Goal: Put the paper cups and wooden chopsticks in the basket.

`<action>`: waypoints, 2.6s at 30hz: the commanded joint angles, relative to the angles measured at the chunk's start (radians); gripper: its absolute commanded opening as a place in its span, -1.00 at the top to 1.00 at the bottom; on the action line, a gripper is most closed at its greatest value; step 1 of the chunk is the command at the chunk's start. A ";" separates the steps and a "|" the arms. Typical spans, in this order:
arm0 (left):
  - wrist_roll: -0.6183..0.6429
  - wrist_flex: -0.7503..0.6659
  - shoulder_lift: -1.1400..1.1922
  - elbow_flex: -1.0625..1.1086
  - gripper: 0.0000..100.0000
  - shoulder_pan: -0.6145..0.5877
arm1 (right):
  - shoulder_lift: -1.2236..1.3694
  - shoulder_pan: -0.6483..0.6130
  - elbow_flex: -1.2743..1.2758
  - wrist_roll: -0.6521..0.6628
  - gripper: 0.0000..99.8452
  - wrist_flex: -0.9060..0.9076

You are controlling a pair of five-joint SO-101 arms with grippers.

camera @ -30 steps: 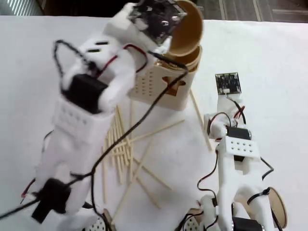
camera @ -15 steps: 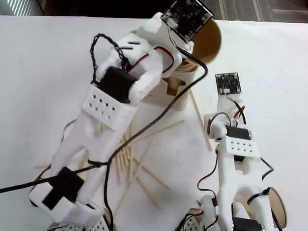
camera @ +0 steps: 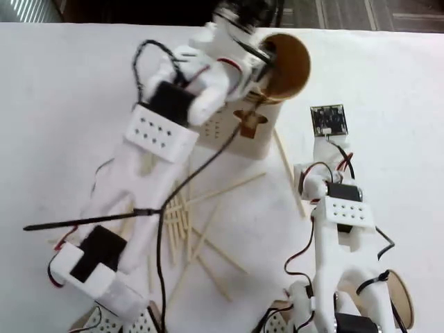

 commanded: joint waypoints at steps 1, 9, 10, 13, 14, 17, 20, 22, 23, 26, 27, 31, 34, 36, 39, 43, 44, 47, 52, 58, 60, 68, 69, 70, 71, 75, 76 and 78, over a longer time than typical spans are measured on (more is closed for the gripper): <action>0.009 0.025 -0.054 -0.014 0.59 -0.051 | -0.024 0.005 -0.008 0.003 0.95 -0.015; 0.009 0.031 -0.065 -0.012 0.59 -0.165 | -0.024 0.004 -0.008 0.003 0.95 -0.015; 0.008 0.031 -0.065 -0.012 0.59 -0.165 | -0.024 0.004 -0.008 0.003 0.95 -0.015; 0.009 0.046 -0.065 -0.014 0.59 -0.148 | -0.024 0.002 -0.008 0.003 0.95 -0.015; 0.008 0.049 -0.067 -0.014 0.59 -0.139 | -0.024 0.002 -0.008 0.003 0.95 -0.015; 0.006 0.092 -0.076 -0.049 0.59 -0.122 | -0.024 0.002 -0.008 0.003 0.95 -0.015; 0.005 0.195 -0.114 -0.124 0.59 -0.113 | -0.024 0.002 -0.008 0.003 0.95 -0.015; 0.005 0.278 -0.154 -0.173 0.59 -0.113 | -0.024 0.002 -0.008 0.003 0.95 -0.015; 0.003 0.322 -0.174 -0.189 0.59 -0.114 | -0.024 0.004 -0.008 0.003 0.95 -0.015; -0.037 0.459 -0.236 -0.206 0.60 -0.147 | -0.024 0.007 -0.008 0.003 0.95 -0.015; -0.049 0.499 -0.252 -0.204 0.60 -0.159 | -0.024 0.008 -0.009 0.003 0.95 -0.015; -0.100 0.641 -0.295 -0.204 0.80 -0.214 | -0.038 0.010 -0.038 0.054 0.95 0.010; -0.118 0.720 -0.305 -0.204 0.93 -0.257 | -0.038 0.010 -0.149 0.078 0.95 0.168; -0.118 0.760 -0.300 -0.203 0.95 -0.285 | -0.038 0.013 -0.247 0.098 0.95 0.306; -0.110 0.813 -0.300 -0.199 0.95 -0.320 | -0.038 0.013 -0.393 0.167 0.95 0.499; -0.109 0.825 -0.308 -0.101 0.95 -0.346 | -0.038 0.022 -0.562 0.290 0.95 0.743; -0.109 0.821 -0.306 -0.060 0.95 -0.352 | -0.036 0.041 -0.597 0.310 0.95 0.797; -0.109 0.763 -0.308 0.092 0.95 -0.375 | -0.028 0.125 -0.684 0.358 0.91 0.926; -0.109 0.615 -0.308 0.307 0.95 -0.449 | -0.028 0.285 -0.726 0.439 0.77 1.056; -0.109 0.500 -0.308 0.456 0.95 -0.503 | -0.028 0.470 -0.718 0.476 0.76 1.073; -0.109 0.473 -0.308 0.496 0.95 -0.510 | -0.027 0.526 -0.709 0.477 0.76 1.073; -0.104 0.379 -0.308 0.654 0.95 -0.509 | -0.027 0.645 -0.534 0.623 0.76 1.073; -0.086 0.367 -0.308 0.672 0.95 -0.510 | -0.027 0.667 -0.528 0.638 0.76 1.073; -0.066 0.354 -0.308 0.689 0.95 -0.516 | -0.027 0.690 -0.525 0.651 0.76 1.073; -0.051 0.341 -0.308 0.703 0.95 -0.527 | -0.027 0.714 -0.525 0.661 0.76 1.073; -0.029 0.278 -0.308 0.749 0.95 -0.567 | -0.027 0.806 -0.522 0.730 0.76 1.073; -0.028 0.262 -0.308 0.761 0.95 -0.573 | -0.027 0.831 -0.520 0.747 0.76 1.073; -0.003 0.229 -0.308 0.792 0.95 -0.575 | -0.027 0.871 -0.508 0.787 0.76 1.073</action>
